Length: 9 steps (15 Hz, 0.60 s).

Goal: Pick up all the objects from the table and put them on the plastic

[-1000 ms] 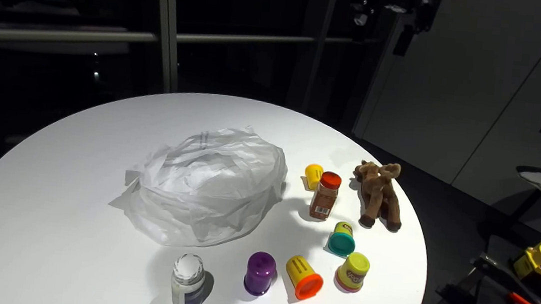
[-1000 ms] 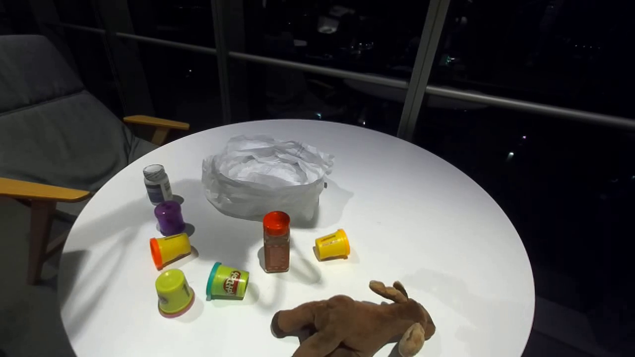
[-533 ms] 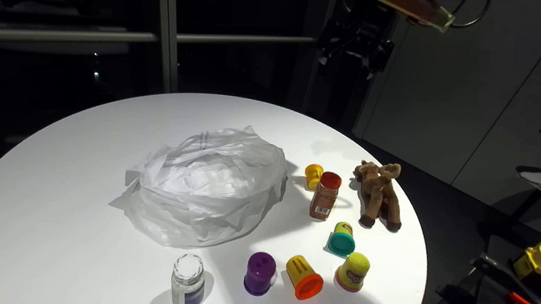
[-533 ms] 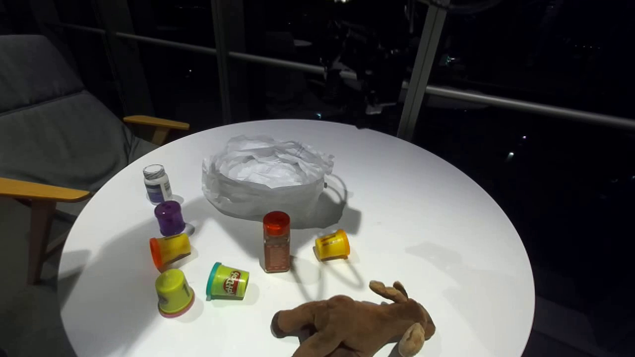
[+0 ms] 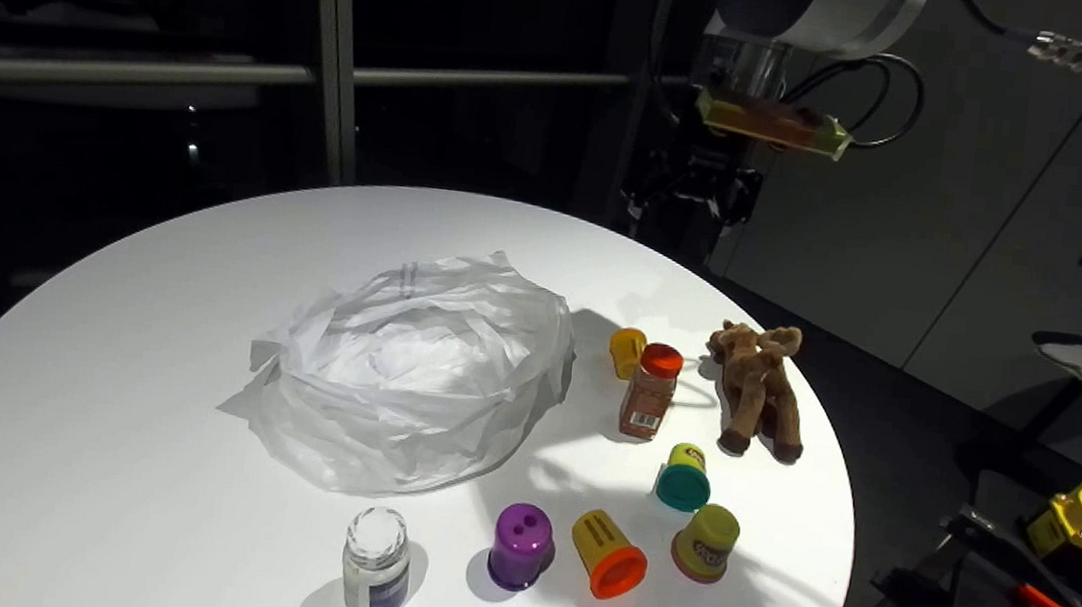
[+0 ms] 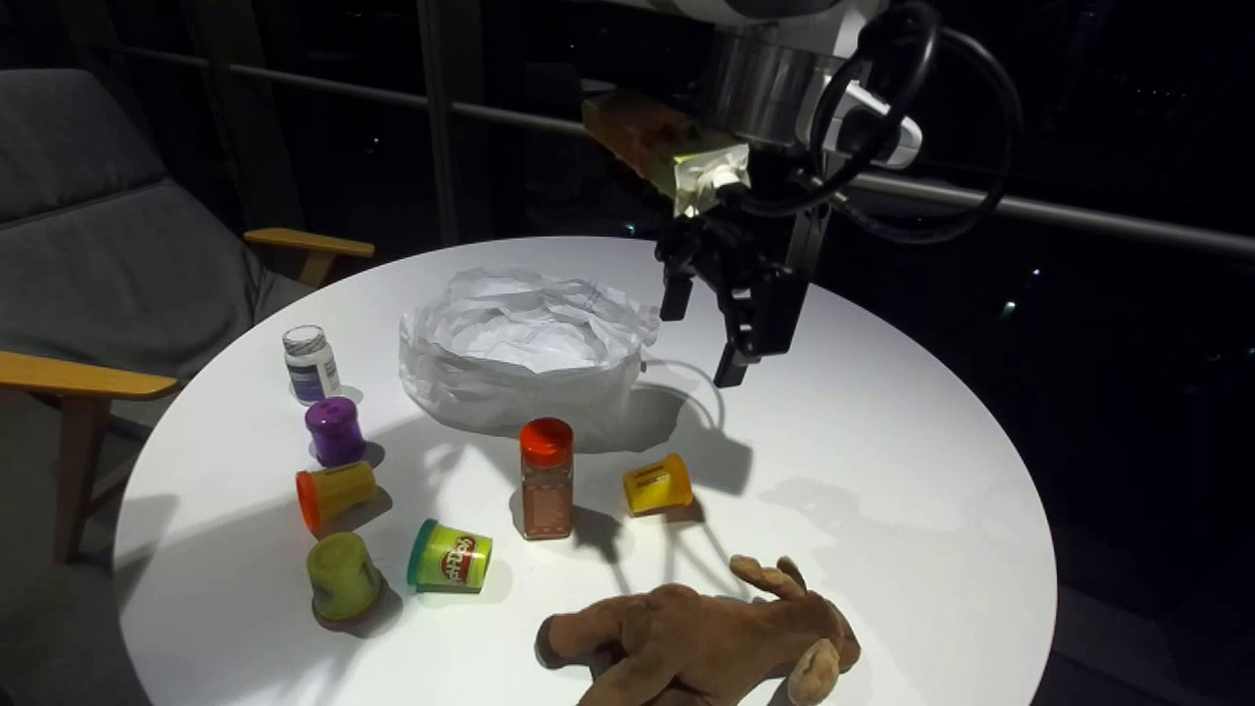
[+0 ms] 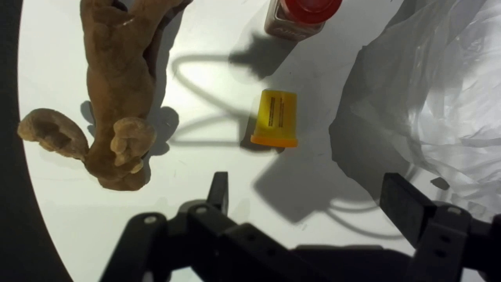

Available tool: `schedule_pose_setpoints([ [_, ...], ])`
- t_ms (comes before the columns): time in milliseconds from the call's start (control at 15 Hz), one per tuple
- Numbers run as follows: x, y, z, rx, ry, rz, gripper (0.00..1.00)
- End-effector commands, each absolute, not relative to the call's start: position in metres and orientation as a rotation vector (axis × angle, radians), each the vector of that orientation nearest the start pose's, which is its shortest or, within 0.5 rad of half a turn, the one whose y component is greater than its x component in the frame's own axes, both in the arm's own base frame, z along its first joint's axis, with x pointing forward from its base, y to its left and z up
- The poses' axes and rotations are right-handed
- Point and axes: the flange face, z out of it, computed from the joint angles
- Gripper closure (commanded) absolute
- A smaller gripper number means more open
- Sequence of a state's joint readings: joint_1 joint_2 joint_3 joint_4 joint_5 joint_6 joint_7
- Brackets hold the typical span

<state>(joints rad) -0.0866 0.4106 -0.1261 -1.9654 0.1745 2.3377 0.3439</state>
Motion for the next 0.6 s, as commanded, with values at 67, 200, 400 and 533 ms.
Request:
schedule_pose_setpoints([
  [67, 0.618, -0.135, 0.249, -2.891, 0.992, 0.128, 0.0],
  [200, 0.607, -0.132, 0.241, -2.904, 1.016, 0.115, 0.0],
  [400, 0.611, -0.133, 0.242, -2.904, 1.011, 0.123, 0.0],
  [533, 0.612, -0.132, 0.242, -2.904, 1.01, 0.124, 0.0],
])
